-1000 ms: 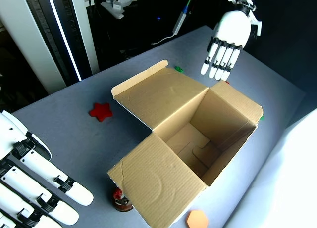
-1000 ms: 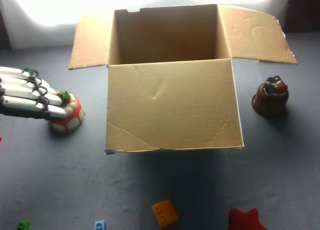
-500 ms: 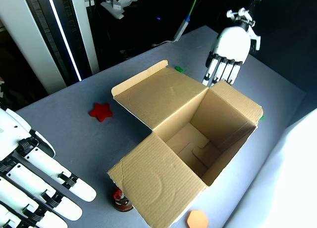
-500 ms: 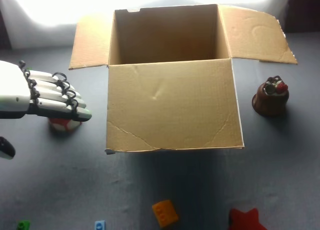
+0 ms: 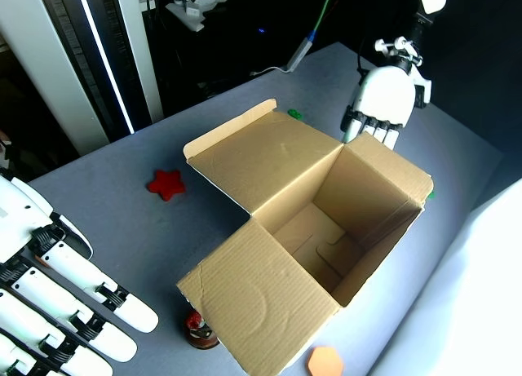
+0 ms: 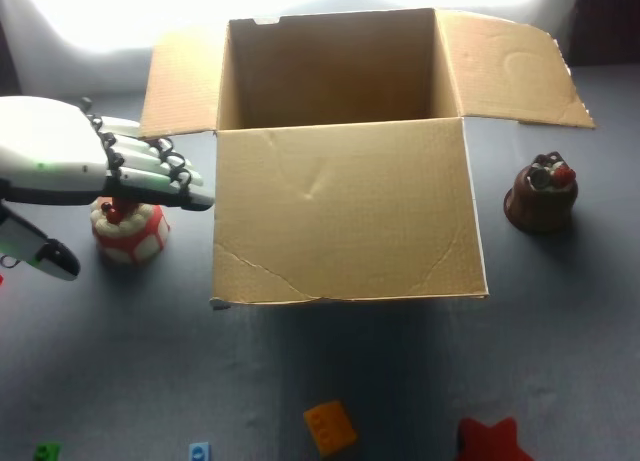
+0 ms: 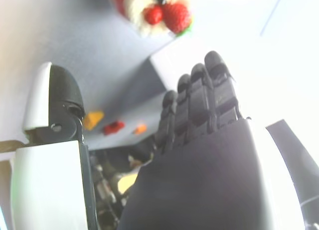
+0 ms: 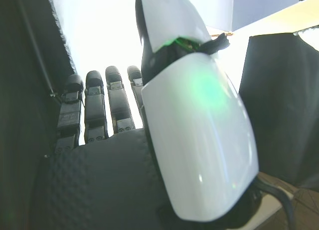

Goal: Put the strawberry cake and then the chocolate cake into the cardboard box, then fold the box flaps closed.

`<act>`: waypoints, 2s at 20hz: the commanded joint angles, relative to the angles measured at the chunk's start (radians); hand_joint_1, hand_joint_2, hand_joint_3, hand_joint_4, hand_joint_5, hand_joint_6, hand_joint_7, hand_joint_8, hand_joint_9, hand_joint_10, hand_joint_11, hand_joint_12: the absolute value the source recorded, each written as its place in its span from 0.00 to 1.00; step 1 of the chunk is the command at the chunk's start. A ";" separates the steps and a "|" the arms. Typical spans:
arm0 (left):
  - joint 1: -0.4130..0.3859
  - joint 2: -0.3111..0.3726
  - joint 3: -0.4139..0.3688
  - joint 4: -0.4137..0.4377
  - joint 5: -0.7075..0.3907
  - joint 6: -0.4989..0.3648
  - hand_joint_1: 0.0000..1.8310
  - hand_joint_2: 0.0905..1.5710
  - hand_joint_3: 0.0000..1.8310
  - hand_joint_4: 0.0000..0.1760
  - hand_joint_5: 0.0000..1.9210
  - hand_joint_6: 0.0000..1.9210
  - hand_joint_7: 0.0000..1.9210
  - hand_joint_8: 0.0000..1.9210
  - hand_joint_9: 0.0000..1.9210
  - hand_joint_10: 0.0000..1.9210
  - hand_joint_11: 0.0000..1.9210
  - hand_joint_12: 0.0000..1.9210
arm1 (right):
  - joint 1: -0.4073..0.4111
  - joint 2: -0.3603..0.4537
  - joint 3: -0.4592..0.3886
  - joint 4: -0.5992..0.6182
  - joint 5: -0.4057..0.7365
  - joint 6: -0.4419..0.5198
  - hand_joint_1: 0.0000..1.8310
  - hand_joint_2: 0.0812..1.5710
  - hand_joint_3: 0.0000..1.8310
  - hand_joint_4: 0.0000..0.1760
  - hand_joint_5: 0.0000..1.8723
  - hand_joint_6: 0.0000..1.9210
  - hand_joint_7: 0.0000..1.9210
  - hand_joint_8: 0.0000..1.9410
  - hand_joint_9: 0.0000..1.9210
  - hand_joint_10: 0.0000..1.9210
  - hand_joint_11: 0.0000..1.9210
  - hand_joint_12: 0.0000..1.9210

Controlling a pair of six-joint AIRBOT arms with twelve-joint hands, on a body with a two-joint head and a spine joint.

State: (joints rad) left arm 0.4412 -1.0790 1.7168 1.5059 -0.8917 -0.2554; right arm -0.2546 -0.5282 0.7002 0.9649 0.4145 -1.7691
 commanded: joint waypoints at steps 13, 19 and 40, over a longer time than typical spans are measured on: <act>0.035 -0.119 0.140 -0.069 -0.021 -0.004 0.66 0.60 0.00 0.23 0.06 0.00 0.07 0.00 0.05 0.00 0.00 0.25 | 0.006 0.010 0.003 -0.028 0.097 -0.005 0.62 0.65 0.00 0.11 0.00 0.00 0.00 0.00 0.00 0.00 0.00 0.00; 0.039 -0.154 0.180 -0.068 -0.021 -0.002 0.65 0.61 0.00 0.24 0.05 0.00 0.05 0.00 0.05 0.00 0.00 0.24 | 0.006 0.008 0.003 -0.028 0.097 -0.007 0.63 0.65 0.00 0.11 0.00 0.00 0.00 0.00 0.00 0.00 0.00 0.00; 0.047 -0.176 0.229 -0.059 -0.024 -0.001 0.67 0.59 0.00 0.40 0.13 0.01 0.15 0.01 0.16 0.02 0.00 0.51 | 0.006 0.006 0.003 -0.028 0.102 -0.016 0.62 0.66 0.00 0.02 0.00 0.00 0.00 0.00 0.00 0.00 0.00 0.00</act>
State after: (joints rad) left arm 0.4911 -1.2629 1.9381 1.5082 -0.8974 -0.2596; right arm -0.2546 -0.5323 0.7002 0.9649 0.4225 -1.7798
